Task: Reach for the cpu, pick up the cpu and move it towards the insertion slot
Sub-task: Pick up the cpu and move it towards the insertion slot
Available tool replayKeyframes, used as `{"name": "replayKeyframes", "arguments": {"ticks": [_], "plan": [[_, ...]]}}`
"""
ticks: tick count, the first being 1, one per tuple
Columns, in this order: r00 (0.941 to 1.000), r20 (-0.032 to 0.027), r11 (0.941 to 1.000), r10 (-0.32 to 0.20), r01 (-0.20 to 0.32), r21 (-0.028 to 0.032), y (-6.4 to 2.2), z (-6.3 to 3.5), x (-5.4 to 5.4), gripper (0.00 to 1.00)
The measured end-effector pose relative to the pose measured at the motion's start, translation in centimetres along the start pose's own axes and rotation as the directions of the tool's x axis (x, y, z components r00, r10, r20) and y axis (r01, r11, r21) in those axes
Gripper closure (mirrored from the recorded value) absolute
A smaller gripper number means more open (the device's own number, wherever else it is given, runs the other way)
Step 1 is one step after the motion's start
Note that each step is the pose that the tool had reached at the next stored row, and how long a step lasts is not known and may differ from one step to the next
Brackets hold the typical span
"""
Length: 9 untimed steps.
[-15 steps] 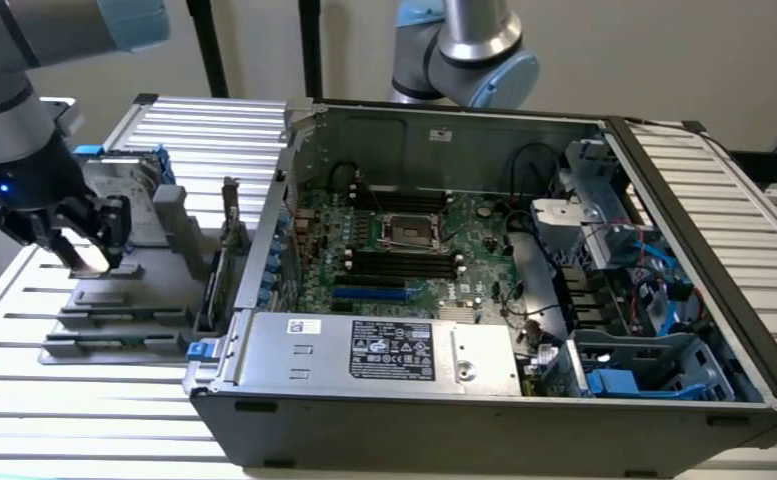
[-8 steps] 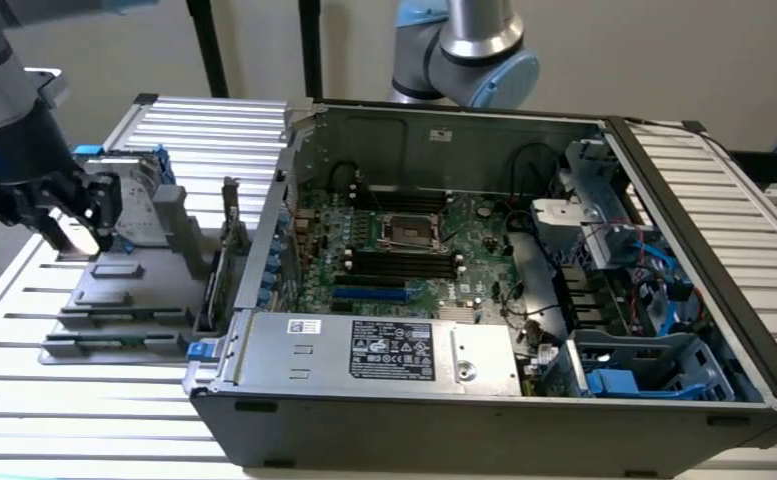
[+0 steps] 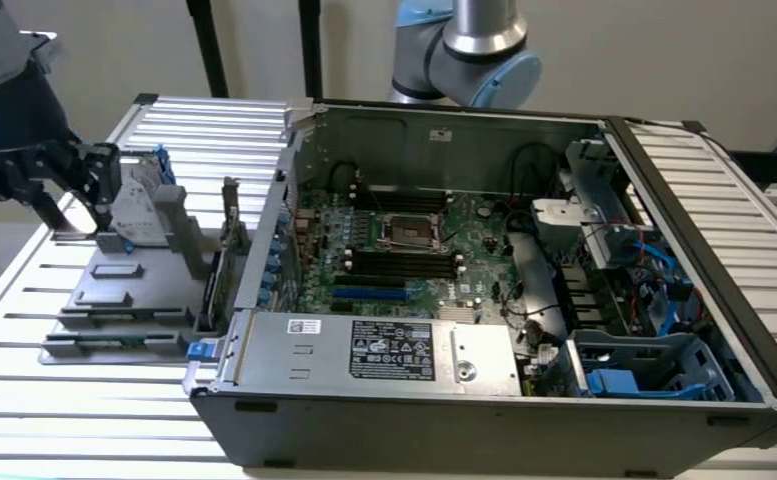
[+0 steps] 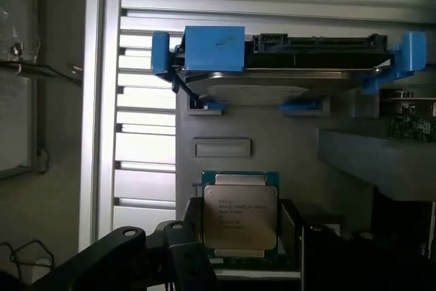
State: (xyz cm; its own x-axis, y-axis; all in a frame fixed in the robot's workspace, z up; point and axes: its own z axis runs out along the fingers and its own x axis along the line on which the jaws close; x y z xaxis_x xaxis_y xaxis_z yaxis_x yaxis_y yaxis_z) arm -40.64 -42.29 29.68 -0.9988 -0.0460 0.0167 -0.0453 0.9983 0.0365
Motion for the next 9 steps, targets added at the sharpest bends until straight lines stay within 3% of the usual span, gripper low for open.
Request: {"name": "replayKeyframes", "arguments": {"ticks": [9], "plan": [[1.0, -0.0081, 1.0, 0.0, 0.0, -0.0005, -0.08, -4.17, -3.8, 0.45]]}}
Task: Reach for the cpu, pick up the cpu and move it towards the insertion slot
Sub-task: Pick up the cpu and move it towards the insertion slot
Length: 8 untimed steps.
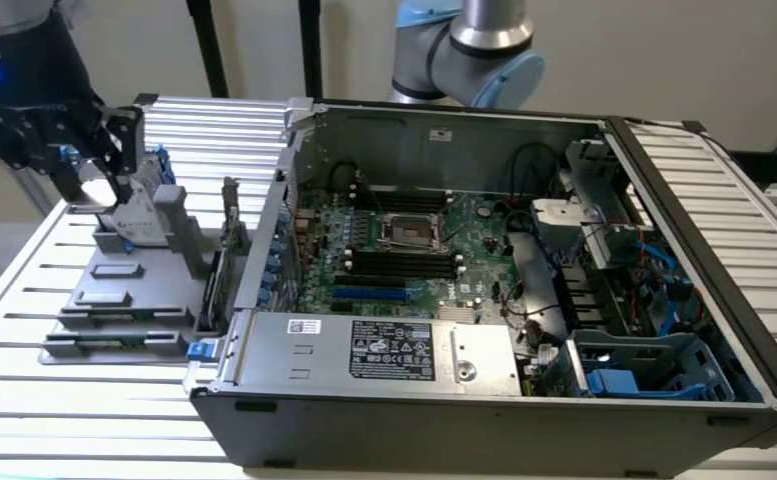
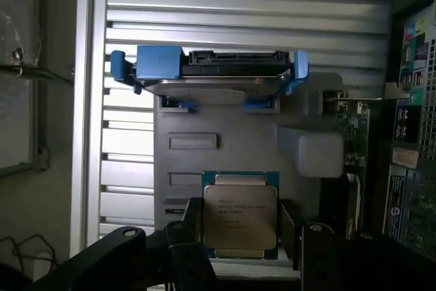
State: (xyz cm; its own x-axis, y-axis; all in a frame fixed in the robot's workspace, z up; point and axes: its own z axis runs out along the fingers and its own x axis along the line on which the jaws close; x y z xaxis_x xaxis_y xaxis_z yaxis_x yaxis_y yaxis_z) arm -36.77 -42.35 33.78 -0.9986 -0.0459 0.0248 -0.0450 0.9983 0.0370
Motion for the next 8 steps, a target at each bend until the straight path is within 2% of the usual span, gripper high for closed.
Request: {"name": "replayKeyframes", "arguments": {"ticks": [8], "plan": [[1.0, -0.0087, 1.0, 0.0, 0.0, -0.0042, -0.05, -3.6, -3.5, 0.45]]}}
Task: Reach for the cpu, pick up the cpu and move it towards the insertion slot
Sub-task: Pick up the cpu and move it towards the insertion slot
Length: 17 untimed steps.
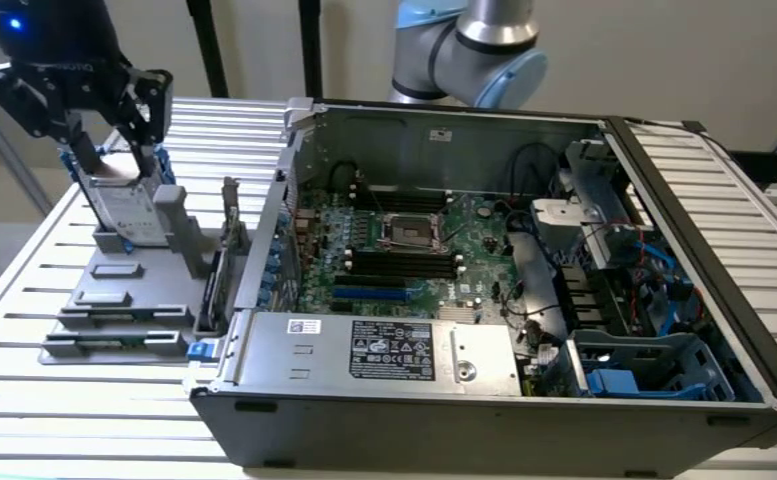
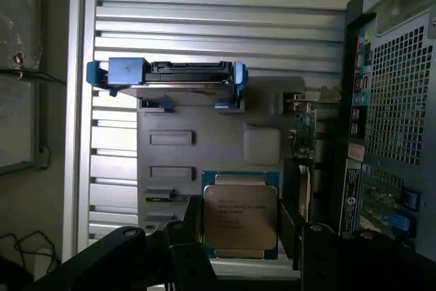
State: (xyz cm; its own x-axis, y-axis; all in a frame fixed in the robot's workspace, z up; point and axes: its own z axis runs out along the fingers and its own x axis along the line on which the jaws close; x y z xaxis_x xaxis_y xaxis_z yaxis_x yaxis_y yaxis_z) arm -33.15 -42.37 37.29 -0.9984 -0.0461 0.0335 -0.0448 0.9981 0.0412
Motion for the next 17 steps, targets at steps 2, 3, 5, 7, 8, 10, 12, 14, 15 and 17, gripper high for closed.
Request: {"name": "replayKeyframes", "arguments": {"ticks": [2, 3, 5, 7, 8, 10, 12, 14, 15, 17], "plan": [[1.0, -0.0027, 1.0, 0.0, 0.0, -0.0021, -0.01, -0.83, -0.9, 0.45], [1.0, -0.0041, 1.0, 0.0, 0.0, -0.0031, -0.01, -1.22, -1.3, 0.45], [1.0, -0.0066, 1.0, 0.0, 0.0, -0.0053, -0.02, -2.02, -2.2, 0.45], [1.0, -0.009, 1.0, 0.0, 0.0, -0.0075, -0.04, -2.77, -3.1, 0.45], [0.9999, -0.0103, 1.0, 0.0, 0.0, -0.0087, -0.04, -3.15, -3.5, 0.45], [0.9999, -0.0128, 0.9999, 0.0, 0.0, -0.012, -0.05, -3.85, -4.4, 0.45], [0.9999, -0.0152, 0.9999, 0.0, 0.0, -0.0159, -0.07, -4.49, -5.3, 0.45], [0.9998, -0.0178, 0.9998, 0.0, 0.0, -0.0199, -0.08, -5.1, -6.2, 0.45], [0.9998, -0.019, 0.9998, 0.0, 0.0, -0.0222, -0.09, -5.42, -6.7, 0.45], [0.9998, -0.0214, 0.9996, 0.0, 0.0, -0.0268, -0.11, -5.94, -7.6, 0.45]]}}
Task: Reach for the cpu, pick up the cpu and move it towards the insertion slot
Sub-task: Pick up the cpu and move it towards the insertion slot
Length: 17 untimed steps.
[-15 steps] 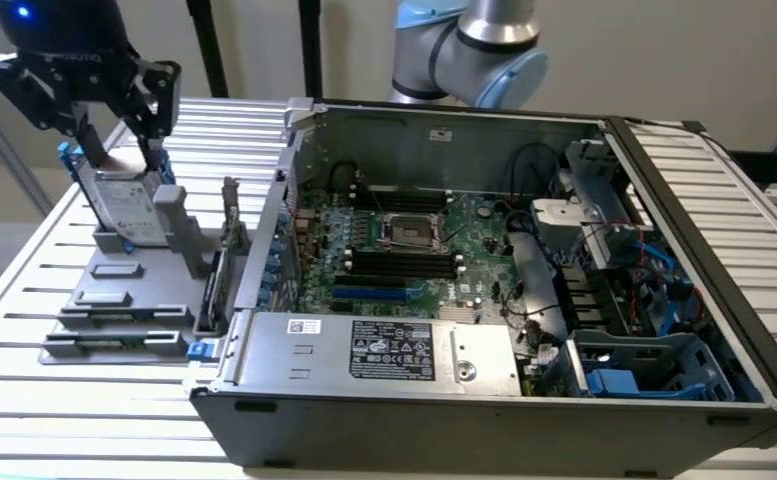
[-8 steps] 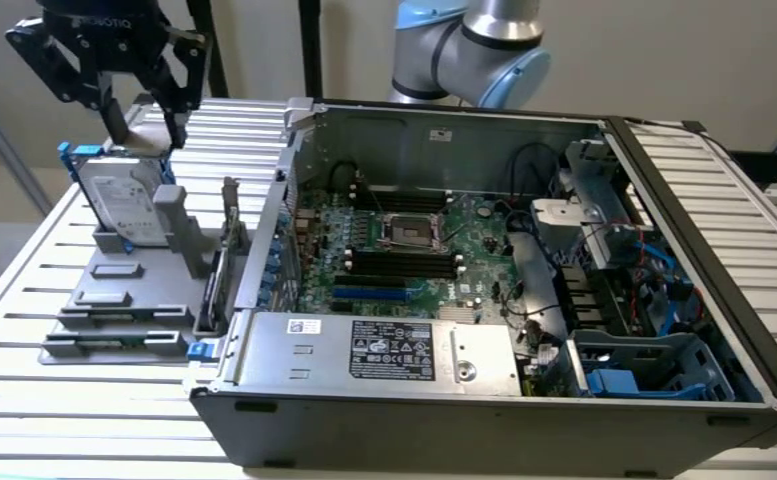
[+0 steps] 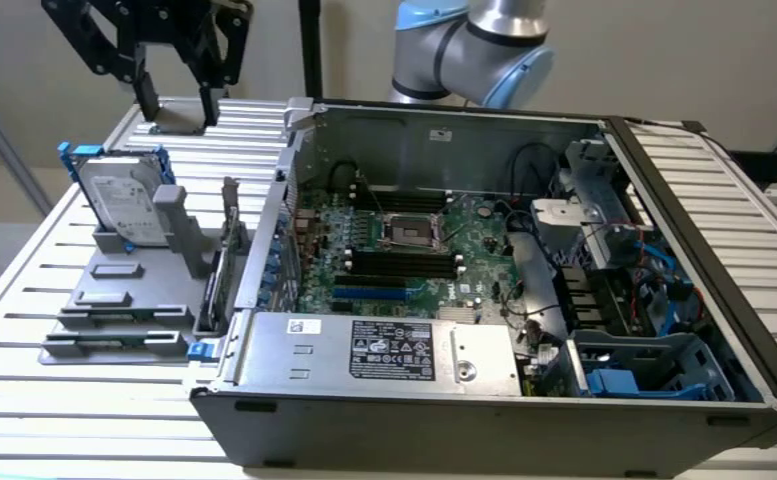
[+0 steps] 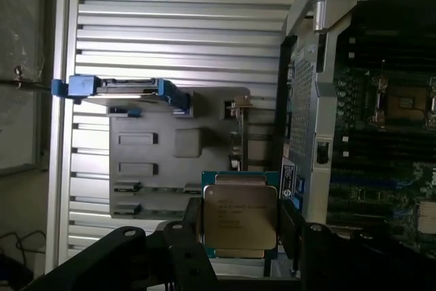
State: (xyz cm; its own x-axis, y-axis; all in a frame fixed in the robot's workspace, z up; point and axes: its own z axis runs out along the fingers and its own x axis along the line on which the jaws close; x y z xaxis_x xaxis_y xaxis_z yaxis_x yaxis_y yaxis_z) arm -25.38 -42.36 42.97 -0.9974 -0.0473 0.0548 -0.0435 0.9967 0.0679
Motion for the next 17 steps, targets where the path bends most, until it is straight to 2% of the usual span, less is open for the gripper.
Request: {"name": "replayKeyframes", "arguments": {"ticks": [5, 6, 17], "plan": [[1.0, -0.0017, 0.9999, -0.001, 0.001, -0.0146, -0.07, -0.5, -2.2, 0.45], [1.0, -0.0018, 0.9999, -0.001, 0.001, -0.0161, -0.09, -0.53, -2.7, 0.45], [1.0, -0.0017, 0.9998, -0.001, 0.001, -0.0178, -0.23, -0.4, -7.7, 0.45]]}}
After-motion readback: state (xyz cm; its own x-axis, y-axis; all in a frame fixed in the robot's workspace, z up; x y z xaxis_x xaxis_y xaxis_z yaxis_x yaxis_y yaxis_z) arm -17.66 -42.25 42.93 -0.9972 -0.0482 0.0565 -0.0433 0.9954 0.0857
